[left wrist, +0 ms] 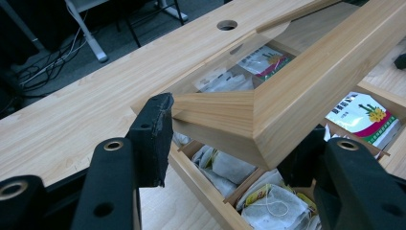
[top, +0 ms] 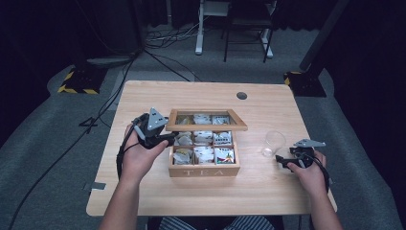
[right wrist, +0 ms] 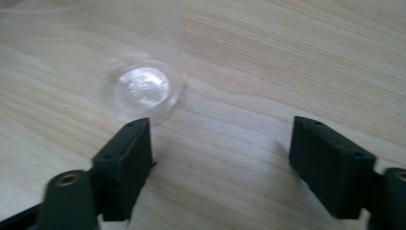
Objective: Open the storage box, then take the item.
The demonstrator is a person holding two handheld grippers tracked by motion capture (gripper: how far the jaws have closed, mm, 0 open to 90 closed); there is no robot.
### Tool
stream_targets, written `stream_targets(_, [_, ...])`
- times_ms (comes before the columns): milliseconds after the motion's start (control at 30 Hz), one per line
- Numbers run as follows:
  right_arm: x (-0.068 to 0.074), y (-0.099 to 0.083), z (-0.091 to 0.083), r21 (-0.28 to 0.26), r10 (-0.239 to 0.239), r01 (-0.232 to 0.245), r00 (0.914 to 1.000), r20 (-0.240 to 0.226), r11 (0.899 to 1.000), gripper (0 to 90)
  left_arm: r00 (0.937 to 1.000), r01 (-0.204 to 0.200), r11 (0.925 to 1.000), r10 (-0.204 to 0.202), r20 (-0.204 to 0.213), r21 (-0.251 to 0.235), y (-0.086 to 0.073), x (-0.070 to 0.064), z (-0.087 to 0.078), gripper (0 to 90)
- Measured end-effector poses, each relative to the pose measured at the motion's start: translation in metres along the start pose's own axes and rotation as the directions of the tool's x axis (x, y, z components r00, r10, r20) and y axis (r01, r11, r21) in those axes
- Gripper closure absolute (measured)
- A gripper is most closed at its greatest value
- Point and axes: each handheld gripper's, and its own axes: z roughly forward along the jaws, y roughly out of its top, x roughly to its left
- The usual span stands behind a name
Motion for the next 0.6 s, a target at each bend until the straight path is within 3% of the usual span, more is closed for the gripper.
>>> stream_targets(67, [0.002, 0.001, -0.001, 0.006, -0.002, 0.002, 1.0000, -0.007, 1.000, 27.3, 1.0000, 0.002, 1.0000, -0.002, 0.002, 0.001, 0.000, 0.001, 0.000, 46.0])
stream_targets(133, [0.008, 0.006, -0.009, 0.028, 0.004, -0.003, 0.9996, -0.029, 1.000, 35.5, 1.0000, 0.001, 1.0000, -0.001, 0.000, 0.006, 0.001, 0.003, 0.000, 48.5])
stream_targets(267, [0.014, 0.011, -0.018, 0.039, -0.002, 0.004, 0.9985, -0.055, 0.999, 36.7, 0.9999, 0.009, 0.9999, -0.009, 0.013, 0.009, 0.000, 0.005, 0.000, 48.8])
stream_targets(400, [0.021, 0.011, -0.023, 0.046, 0.031, -0.028, 0.9973, -0.066, 0.999, 26.3, 0.9999, 0.001, 0.9999, -0.002, 0.010, 0.014, 0.002, 0.004, 0.000, 49.0])
stream_targets(600, [0.028, 0.011, -0.032, 0.071, 0.053, -0.048, 0.9961, -0.070, 0.996, 25.3, 0.9998, -0.014, 0.9998, 0.014, 0.011, 0.014, 0.001, 0.005, 0.000, 48.8])
